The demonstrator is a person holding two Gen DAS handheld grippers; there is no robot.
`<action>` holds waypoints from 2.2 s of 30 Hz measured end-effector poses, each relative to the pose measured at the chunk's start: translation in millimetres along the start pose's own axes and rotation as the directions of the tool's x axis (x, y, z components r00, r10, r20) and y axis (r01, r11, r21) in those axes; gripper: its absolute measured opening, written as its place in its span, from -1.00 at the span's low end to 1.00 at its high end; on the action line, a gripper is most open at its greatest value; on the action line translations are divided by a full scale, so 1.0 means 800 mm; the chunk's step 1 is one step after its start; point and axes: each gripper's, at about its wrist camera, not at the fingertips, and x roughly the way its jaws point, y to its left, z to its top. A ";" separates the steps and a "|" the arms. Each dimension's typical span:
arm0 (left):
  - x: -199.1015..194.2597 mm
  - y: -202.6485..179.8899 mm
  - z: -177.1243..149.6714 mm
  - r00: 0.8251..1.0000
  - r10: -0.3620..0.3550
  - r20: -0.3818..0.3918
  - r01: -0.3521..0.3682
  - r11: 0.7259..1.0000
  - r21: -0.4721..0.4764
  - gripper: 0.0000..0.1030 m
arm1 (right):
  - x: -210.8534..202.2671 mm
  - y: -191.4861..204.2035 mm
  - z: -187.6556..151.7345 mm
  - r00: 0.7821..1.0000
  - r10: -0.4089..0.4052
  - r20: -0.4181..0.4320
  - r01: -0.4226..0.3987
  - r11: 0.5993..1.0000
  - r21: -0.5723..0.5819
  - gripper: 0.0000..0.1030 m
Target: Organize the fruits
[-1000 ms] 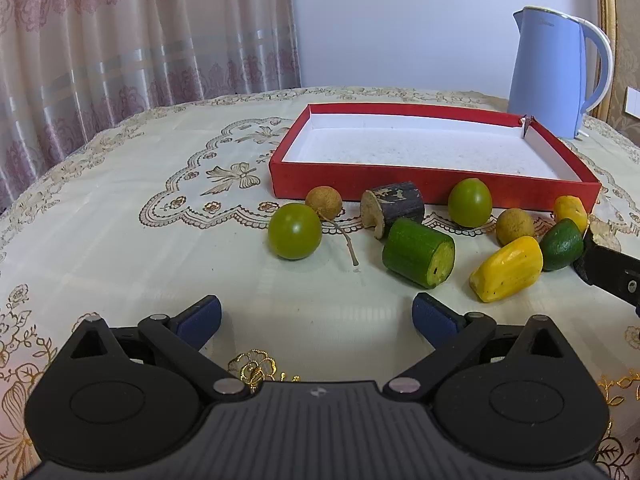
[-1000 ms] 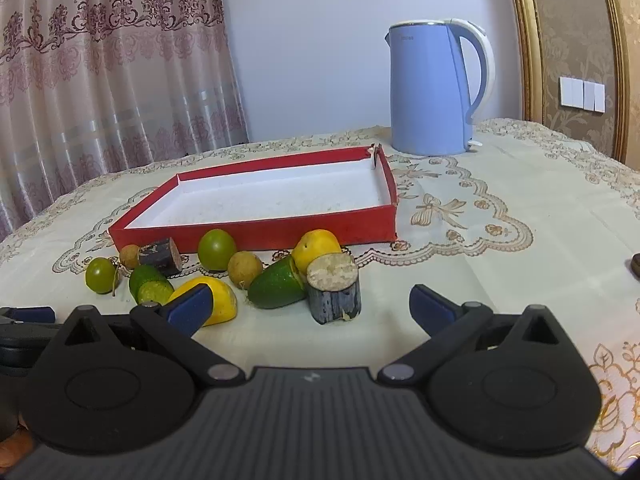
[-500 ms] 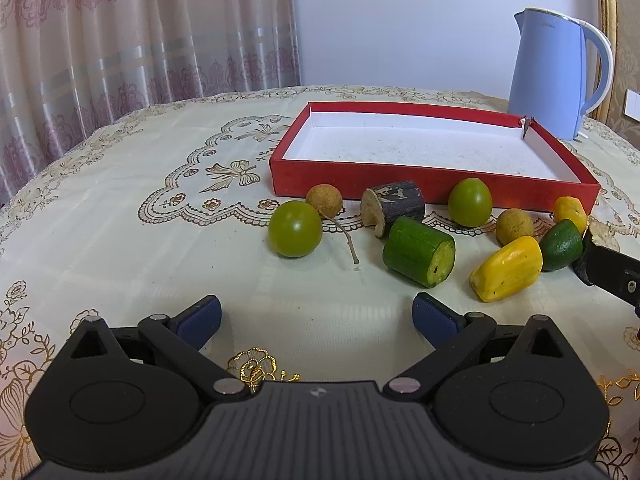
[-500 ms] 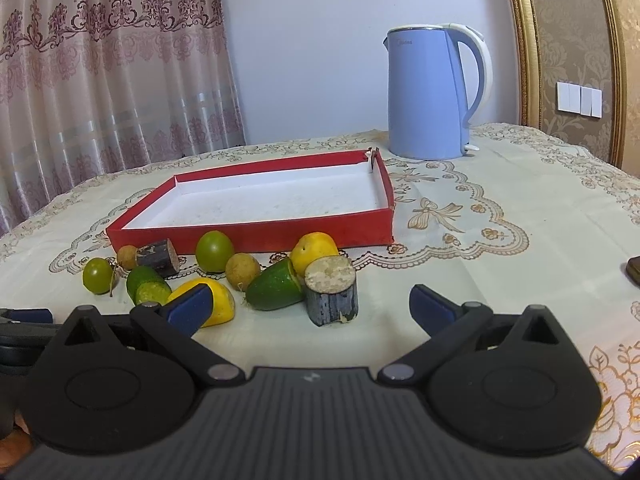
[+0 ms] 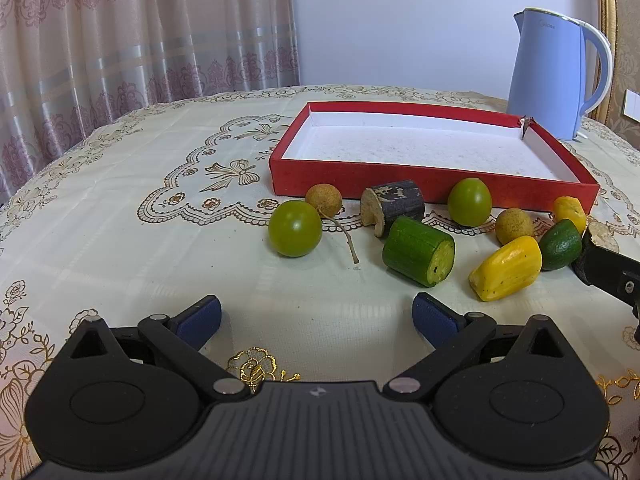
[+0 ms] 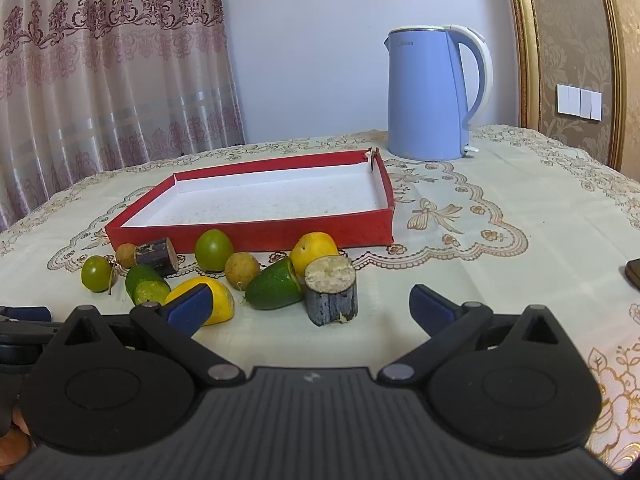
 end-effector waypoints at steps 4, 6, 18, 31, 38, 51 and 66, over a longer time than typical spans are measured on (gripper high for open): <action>0.000 0.000 0.000 1.000 0.000 0.000 0.000 1.000 0.000 0.99 | 0.000 0.000 0.000 1.000 0.000 0.000 0.000 1.000 0.000 1.00; 0.000 0.000 0.000 1.000 0.000 0.000 0.000 1.000 0.000 0.99 | 0.000 0.000 0.000 1.000 0.000 0.001 0.000 1.000 0.000 1.00; 0.000 0.000 0.000 1.000 0.000 0.000 0.000 1.000 0.000 0.99 | 0.000 0.000 0.000 1.000 0.000 0.003 0.000 1.000 -0.001 1.00; 0.000 0.001 0.000 1.000 0.001 0.001 -0.001 1.000 0.001 0.99 | -0.003 0.000 0.001 1.000 0.000 0.011 0.000 1.000 0.001 1.00; 0.000 0.000 0.000 1.000 0.000 0.000 0.000 1.000 0.000 0.99 | -0.002 0.000 0.000 1.000 0.001 0.011 -0.001 1.000 0.000 1.00; 0.000 0.000 0.000 1.000 0.000 0.000 0.000 1.000 0.001 0.99 | -0.001 0.002 0.000 1.000 0.007 0.007 -0.007 1.000 -0.009 1.00; 0.000 0.000 0.000 1.000 0.001 0.000 -0.001 1.000 0.001 0.99 | 0.000 0.003 -0.001 1.000 0.010 0.002 -0.010 1.000 -0.015 1.00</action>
